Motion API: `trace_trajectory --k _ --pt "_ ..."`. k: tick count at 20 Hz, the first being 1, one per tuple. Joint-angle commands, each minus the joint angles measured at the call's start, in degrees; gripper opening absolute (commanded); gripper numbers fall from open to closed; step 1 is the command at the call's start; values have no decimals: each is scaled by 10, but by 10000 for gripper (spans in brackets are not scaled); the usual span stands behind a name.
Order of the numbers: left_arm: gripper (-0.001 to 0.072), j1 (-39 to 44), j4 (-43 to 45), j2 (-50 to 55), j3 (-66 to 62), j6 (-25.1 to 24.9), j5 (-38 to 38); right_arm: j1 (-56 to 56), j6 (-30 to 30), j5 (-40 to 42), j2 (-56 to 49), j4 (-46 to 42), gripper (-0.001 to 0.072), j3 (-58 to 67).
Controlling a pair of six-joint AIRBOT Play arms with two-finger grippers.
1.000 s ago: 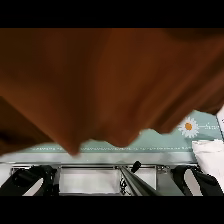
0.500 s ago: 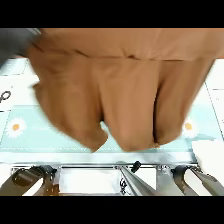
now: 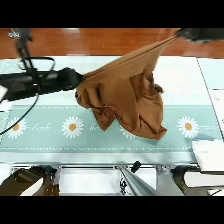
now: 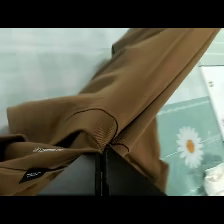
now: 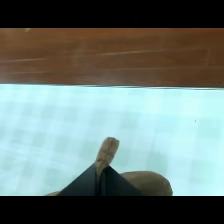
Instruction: Fold the shirts.
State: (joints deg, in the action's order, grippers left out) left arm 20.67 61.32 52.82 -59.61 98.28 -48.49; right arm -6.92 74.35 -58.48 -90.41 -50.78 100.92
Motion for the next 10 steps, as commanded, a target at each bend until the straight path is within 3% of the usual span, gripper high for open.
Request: trace_trajectory --k 1,7,8,9,10 --pt "22 0 -2 70 10 -18 9 43 3 57 -81 -41 33 1" --pt "22 0 -2 161 10 -32 11 45 28 -76 -122 -166 44 1" --pt "22 0 -2 170 10 -33 14 41 28 -91 -116 -163 190 1" --pt "22 0 -2 176 10 -33 19 35 28 -114 -106 -163 401 1" --pt "22 0 -2 179 10 -33 27 33 28 -141 -94 -165 429 1"
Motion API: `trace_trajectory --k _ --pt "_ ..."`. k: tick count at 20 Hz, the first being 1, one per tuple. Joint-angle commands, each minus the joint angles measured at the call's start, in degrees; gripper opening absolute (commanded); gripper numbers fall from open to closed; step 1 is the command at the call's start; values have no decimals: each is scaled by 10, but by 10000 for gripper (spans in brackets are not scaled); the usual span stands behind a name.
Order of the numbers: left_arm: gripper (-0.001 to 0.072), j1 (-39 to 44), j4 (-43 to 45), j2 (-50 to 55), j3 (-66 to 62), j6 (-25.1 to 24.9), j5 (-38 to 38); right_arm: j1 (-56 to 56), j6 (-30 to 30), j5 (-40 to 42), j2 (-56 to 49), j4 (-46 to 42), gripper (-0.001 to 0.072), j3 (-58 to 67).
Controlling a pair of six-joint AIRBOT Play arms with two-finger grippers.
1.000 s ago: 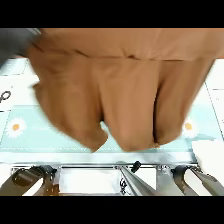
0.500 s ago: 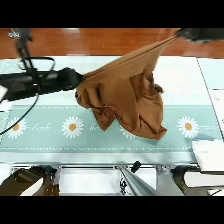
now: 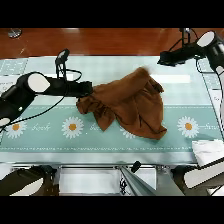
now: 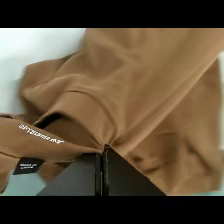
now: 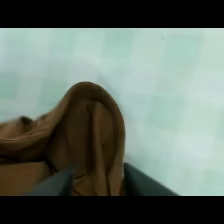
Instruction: Fold the shirts.
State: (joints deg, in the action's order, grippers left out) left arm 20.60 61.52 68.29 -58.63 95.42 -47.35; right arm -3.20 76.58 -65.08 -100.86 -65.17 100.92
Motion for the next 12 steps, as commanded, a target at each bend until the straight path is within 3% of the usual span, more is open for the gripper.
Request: trace_trajectory --k 1,4,6,11,12 --pt "22 0 -4 24 0 -4 24 -7 5 -112 26 -37 429 1" --pt "22 0 -4 24 -1 -4 34 -27 18 -172 75 -134 431 -35" --pt "22 0 -4 24 -1 -4 35 -57 13 -188 131 -102 472 -150" --pt "22 0 -4 25 0 -20 34 -125 -85 -129 316 63 591 -499" --pt "23 0 -4 25 0 -20 34 -131 -105 -106 349 61 598 -555"
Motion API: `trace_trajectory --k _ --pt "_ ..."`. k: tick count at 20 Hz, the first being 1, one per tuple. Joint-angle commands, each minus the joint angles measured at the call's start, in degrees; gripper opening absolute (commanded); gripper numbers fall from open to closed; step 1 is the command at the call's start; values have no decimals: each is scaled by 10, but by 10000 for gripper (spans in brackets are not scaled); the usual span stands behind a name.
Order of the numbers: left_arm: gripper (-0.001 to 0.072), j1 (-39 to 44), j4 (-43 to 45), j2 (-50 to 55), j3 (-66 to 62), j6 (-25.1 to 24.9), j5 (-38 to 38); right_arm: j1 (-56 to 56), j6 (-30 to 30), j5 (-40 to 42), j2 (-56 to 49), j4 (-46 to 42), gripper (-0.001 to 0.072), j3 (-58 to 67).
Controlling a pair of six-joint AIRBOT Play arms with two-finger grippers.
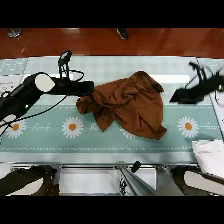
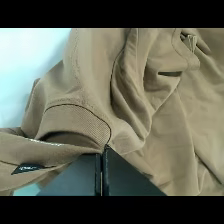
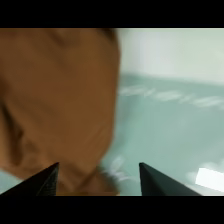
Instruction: Fold the shirts.
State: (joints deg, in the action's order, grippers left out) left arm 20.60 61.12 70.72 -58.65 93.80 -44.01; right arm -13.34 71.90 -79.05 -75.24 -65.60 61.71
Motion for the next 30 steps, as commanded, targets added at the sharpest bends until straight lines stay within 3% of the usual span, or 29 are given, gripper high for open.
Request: trace_trajectory --k 1,5,18,20,22,25,26,30 --pt "22 0 0 1 0 -3 1 -30 -59 66 123 40 598 -221" --pt "22 0 0 1 0 -3 0 -30 -79 101 176 51 601 -352" --pt "22 -10 0 4 0 -7 9 -29 -73 183 175 119 587 -419" --pt "22 -14 0 4 0 -7 9 -29 -75 206 175 155 525 -436" --pt "22 -18 -1 4 0 -7 10 -28 -82 209 176 173 397 -448" --pt "22 -23 -1 4 0 -7 9 4 -82 210 176 162 62 -447" --pt "22 -25 0 4 0 -7 9 13 -82 205 176 160 34 -442" --pt "22 -49 0 4 0 -7 10 19 -82 156 181 140 34 -376"
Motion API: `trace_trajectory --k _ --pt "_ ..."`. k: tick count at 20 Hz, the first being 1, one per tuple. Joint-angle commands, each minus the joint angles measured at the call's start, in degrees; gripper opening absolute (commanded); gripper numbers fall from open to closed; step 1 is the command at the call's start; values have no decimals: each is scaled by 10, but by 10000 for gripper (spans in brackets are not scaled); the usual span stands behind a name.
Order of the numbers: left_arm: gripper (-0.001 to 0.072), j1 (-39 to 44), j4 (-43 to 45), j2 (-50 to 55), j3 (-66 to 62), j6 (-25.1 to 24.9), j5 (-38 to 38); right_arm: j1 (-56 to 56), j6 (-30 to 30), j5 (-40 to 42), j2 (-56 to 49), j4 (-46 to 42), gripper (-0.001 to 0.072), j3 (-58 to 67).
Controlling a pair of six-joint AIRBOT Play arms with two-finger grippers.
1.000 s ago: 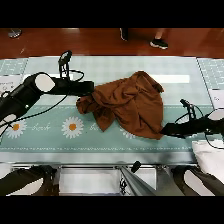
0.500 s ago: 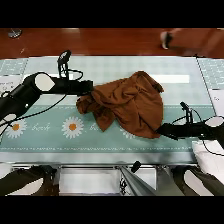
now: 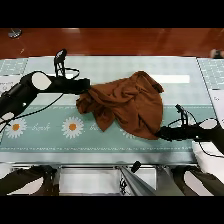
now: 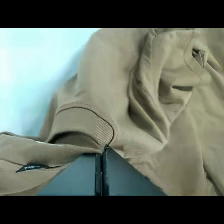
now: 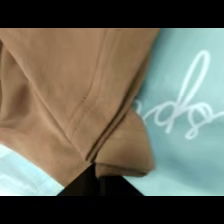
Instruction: Fold the shirts.
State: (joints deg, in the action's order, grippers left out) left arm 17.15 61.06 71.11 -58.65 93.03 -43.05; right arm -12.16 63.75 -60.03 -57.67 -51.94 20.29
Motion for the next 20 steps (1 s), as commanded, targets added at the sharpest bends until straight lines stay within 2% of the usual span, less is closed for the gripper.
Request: trace_trajectory --k 1,2,3,4,5,7,11,13,16,18,20 --pt "22 -23 0 0 0 0 0 7 0 -44 13 0 34 60" --pt "35 -30 0 0 0 0 0 7 0 -51 21 0 34 81" --pt "148 -34 0 0 0 0 0 7 3 -54 29 0 34 100" --pt "378 -39 0 0 -1 0 -2 7 3 -56 35 -1 34 116" --pt "537 -46 1 0 -2 -4 -12 7 3 -56 36 -1 34 130" --pt "558 -79 1 0 -6 -47 -60 7 6 -55 36 -2 34 145" --pt "558 -172 0 0 21 -55 -199 7 11 -53 36 -32 34 146" --pt "588 -178 0 0 76 -69 -220 7 11 -50 36 -40 34 146" --pt "596 -163 -40 0 160 -85 -158 7 18 -47 36 -40 34 146" --pt "597 -156 -90 2 170 -114 -104 7 19 -47 36 -40 34 146" --pt "597 -144 -121 10 170 -114 -66 7 20 -47 36 -41 34 146"
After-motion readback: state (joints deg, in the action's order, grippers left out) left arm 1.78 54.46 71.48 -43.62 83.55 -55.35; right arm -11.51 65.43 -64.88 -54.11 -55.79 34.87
